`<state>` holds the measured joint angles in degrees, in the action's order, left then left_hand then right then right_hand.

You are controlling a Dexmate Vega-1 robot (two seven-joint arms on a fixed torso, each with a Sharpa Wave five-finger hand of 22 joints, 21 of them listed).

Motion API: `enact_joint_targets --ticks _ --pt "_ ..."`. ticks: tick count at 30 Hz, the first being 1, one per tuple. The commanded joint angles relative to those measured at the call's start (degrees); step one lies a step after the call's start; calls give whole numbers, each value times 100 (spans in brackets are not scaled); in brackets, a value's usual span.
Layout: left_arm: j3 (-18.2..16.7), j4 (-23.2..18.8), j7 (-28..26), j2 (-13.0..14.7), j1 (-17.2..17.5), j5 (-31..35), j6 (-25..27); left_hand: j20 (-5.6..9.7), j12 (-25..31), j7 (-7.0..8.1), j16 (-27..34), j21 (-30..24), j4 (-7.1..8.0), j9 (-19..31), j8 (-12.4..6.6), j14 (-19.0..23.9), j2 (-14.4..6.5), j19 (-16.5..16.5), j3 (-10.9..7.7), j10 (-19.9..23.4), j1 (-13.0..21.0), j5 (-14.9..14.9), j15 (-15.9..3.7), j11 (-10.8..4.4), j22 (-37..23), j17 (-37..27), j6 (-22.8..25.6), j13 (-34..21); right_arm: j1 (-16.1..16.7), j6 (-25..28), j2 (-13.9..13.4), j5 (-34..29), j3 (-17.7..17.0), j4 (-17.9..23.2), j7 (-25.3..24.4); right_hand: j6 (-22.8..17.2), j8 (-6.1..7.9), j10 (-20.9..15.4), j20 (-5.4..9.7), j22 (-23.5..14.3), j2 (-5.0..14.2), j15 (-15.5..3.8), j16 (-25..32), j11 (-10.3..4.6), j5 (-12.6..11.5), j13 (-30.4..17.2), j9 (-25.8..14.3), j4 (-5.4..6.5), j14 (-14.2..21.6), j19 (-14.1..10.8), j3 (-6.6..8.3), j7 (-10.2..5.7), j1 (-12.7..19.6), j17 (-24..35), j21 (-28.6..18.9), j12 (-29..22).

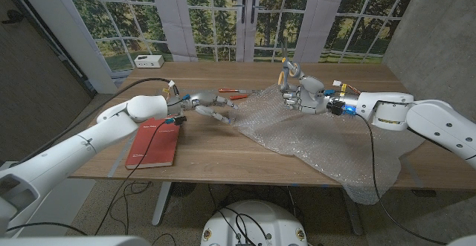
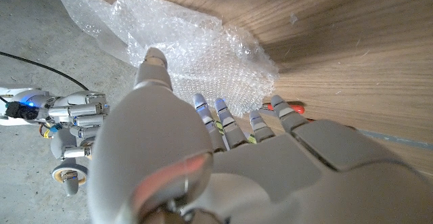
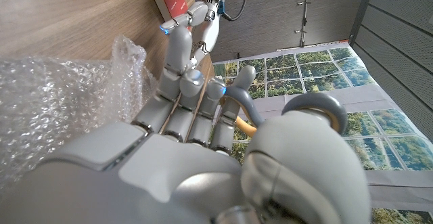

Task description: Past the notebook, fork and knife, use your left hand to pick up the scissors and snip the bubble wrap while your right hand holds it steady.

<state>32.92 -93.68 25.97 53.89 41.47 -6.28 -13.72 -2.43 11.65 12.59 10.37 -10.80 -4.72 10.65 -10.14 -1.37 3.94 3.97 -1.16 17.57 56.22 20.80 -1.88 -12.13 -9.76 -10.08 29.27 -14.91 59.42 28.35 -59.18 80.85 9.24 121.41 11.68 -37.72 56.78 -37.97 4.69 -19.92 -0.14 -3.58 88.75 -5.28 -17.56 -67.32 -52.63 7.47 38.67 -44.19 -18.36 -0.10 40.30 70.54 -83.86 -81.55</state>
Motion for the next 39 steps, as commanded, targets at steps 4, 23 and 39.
enact_joint_targets --ticks 4,23,39 --pt "-72 -122 -527 -12 214 439 -98 101 -33 -5 7 9 113 8 -8 -193 259 -39 352 -275 -255 311 -479 2 -11 -38 -220 47 -39 15 18 18 50 -39 28 -39 26 -39 155 0 5 -835 -36 -32 7 -48 -6 12 -22 17 -8 37 28 12 -47 -7" --pt "154 303 -1669 -478 369 1674 -1029 215 -45 3 14 -2 340 -1 19 -516 340 -99 1002 -781 -673 1050 -470 2 -21 -55 -805 138 -58 -26 75 -29 111 -74 24 -48 51 -73 159 53 30 -837 -32 -35 21 -49 -18 19 -2 40 -6 27 28 12 -122 -4" --pt "158 856 -2894 -774 638 2590 -1749 299 157 1 133 -85 1000 19 -83 -279 -148 105 1621 -798 -1499 1743 -583 12 -40 -78 -1365 134 2 -119 143 -47 124 -93 27 -45 63 -45 161 110 54 -836 -34 -35 40 -88 -12 -1 -10 68 8 33 79 13 -177 -20"
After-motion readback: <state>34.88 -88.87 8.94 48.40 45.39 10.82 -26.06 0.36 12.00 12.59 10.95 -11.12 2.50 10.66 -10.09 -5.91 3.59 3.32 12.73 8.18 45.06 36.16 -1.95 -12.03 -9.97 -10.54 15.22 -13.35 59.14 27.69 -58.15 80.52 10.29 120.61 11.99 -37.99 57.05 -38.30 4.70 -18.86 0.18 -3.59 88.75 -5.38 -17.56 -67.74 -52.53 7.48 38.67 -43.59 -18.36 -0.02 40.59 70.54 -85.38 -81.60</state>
